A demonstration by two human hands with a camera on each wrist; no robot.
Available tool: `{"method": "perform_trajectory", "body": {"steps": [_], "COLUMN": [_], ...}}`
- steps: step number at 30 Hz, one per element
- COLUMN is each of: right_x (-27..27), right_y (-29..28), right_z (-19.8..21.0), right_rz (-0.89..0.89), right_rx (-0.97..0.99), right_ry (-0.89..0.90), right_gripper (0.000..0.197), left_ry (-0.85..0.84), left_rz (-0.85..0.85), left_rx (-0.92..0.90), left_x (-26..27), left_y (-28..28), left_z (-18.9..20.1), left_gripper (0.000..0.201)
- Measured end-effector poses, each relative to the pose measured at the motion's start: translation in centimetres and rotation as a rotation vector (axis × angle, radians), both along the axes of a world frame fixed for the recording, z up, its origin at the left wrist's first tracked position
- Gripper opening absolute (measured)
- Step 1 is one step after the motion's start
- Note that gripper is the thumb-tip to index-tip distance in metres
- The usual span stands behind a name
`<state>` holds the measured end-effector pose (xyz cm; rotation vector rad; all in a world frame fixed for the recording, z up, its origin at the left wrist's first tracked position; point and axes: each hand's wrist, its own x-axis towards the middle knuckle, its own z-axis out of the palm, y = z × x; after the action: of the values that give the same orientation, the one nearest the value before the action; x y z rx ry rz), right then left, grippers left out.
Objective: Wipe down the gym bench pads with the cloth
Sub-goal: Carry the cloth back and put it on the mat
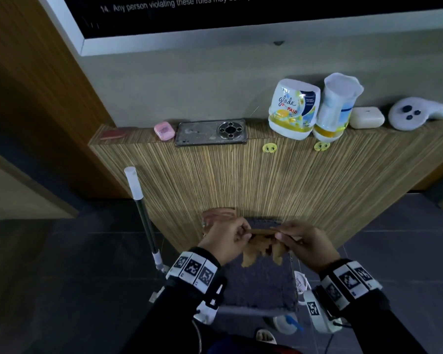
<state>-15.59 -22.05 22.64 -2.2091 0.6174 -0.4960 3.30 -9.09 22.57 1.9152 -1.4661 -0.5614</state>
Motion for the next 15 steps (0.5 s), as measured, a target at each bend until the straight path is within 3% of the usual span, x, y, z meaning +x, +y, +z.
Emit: {"method": "perform_trajectory", "body": {"steps": [4,11,15], "right_x": [0.3,0.4,-0.2], "right_y": [0.4,-0.7,-1.6], "right_z": [0.5,1.8,2.7], "right_rz": [-0.069,-0.113,-0.081], "right_rx": [-0.098,-0.054,-0.052], "right_ry": [-0.071,0.001,0.067], "right_gripper": [0.009,0.008,0.011], "left_ry": [-0.045,-0.096,-0.119], "left_rz": [-0.005,0.033,-0.028], "left_rx": [-0.026,-0.032,-0.056], "left_x": [0.3,1.0,1.3], "left_y": [0.0,-0.3,-0.5], "left_z": [-0.1,-0.5,-0.9], "left_gripper": [0.012,0.016,0.014]}}
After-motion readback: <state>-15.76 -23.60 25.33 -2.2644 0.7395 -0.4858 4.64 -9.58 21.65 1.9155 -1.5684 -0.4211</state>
